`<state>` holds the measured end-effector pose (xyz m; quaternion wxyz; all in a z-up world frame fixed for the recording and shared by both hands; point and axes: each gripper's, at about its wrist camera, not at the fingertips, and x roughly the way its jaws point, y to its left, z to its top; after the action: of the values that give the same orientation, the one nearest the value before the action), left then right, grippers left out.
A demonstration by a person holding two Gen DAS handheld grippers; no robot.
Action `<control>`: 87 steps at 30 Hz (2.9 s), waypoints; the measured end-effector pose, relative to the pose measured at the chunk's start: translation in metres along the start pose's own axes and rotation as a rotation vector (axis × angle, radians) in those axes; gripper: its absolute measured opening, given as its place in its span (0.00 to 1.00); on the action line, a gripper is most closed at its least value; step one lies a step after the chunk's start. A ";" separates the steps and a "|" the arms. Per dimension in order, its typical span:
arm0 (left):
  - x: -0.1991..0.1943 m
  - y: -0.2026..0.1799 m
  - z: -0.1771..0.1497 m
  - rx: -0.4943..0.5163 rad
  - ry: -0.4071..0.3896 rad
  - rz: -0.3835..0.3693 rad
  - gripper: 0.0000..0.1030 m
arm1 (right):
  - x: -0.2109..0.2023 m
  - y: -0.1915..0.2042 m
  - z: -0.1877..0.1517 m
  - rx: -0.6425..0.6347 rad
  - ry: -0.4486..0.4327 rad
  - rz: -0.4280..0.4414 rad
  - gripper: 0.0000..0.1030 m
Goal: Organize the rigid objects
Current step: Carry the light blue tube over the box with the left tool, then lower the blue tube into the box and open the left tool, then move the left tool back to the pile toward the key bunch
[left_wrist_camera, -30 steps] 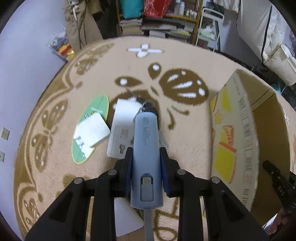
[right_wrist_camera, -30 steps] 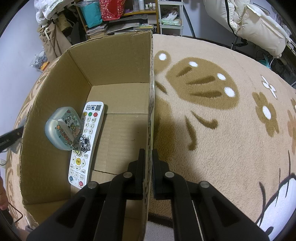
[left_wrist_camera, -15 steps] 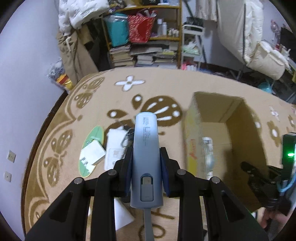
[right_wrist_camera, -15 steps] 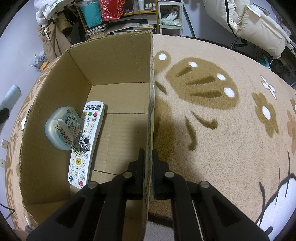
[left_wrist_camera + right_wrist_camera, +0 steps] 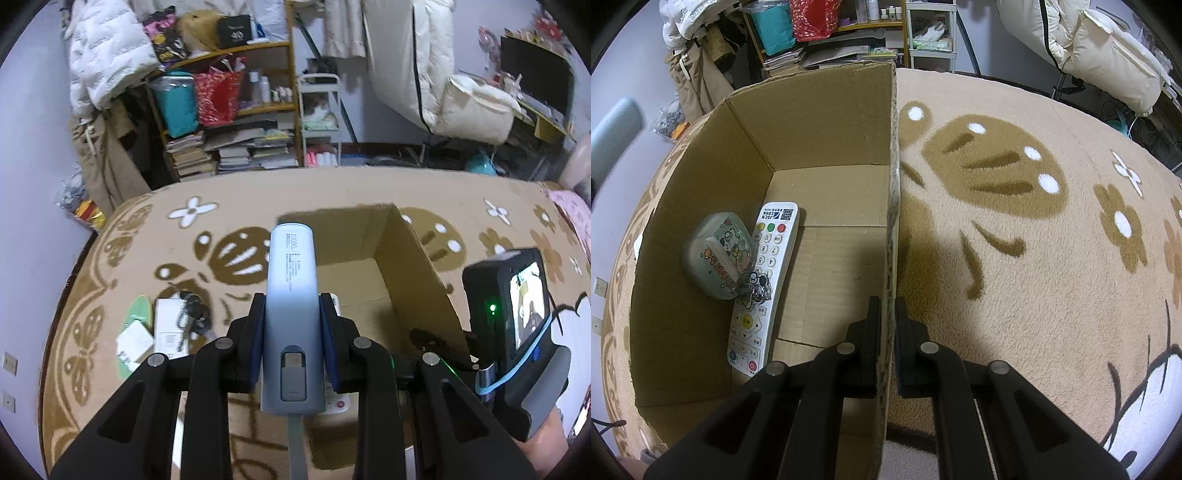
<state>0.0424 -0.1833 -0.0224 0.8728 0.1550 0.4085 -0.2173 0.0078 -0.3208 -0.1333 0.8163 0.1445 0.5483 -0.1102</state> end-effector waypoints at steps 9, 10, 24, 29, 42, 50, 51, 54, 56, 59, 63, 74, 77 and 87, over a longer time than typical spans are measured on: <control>0.026 -0.023 -0.007 0.017 0.048 -0.088 0.25 | 0.000 0.000 -0.001 -0.001 0.000 0.002 0.07; 0.028 -0.024 -0.008 0.017 0.054 -0.087 0.25 | 0.000 0.000 -0.001 0.000 0.000 0.002 0.07; 0.062 -0.012 -0.009 -0.034 0.118 -0.094 0.25 | 0.000 -0.001 -0.001 -0.002 0.000 0.001 0.07; 0.065 -0.012 -0.009 -0.026 0.124 -0.092 0.25 | 0.000 -0.001 -0.001 -0.006 0.000 -0.004 0.07; 0.042 0.018 0.002 -0.108 0.058 -0.052 0.35 | 0.002 -0.003 0.001 0.004 0.011 0.006 0.08; 0.029 0.044 0.005 -0.131 0.031 0.045 0.88 | 0.002 -0.003 0.002 0.004 0.011 0.009 0.08; 0.030 0.047 0.004 -0.130 0.036 0.055 0.94 | 0.002 -0.003 0.002 0.004 0.011 0.009 0.08; 0.032 0.058 0.002 -0.128 0.033 0.100 0.98 | 0.002 -0.003 0.002 0.004 0.011 0.008 0.08; 0.035 0.068 0.000 -0.135 0.033 0.133 0.99 | 0.002 -0.003 0.002 0.004 0.011 0.009 0.08; 0.043 0.083 -0.002 -0.151 0.056 0.143 0.99 | 0.003 -0.003 0.002 0.005 0.012 0.011 0.08; 0.057 0.099 -0.006 -0.157 0.095 0.160 0.99 | 0.003 -0.003 0.002 0.003 0.011 0.009 0.08; 0.104 0.126 -0.022 -0.235 0.148 0.141 0.99 | 0.003 -0.003 0.002 0.004 0.011 0.009 0.08; 0.114 0.134 -0.026 -0.261 0.160 0.159 0.99 | 0.003 -0.001 0.002 0.002 0.012 0.009 0.08; 0.138 0.145 -0.036 -0.294 0.199 0.120 0.83 | 0.003 -0.001 0.002 0.004 0.012 0.011 0.08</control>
<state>0.1713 -0.0777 -0.1394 0.8527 0.0708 0.5103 -0.0866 0.0100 -0.3222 -0.1355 0.8133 0.1498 0.5521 -0.1060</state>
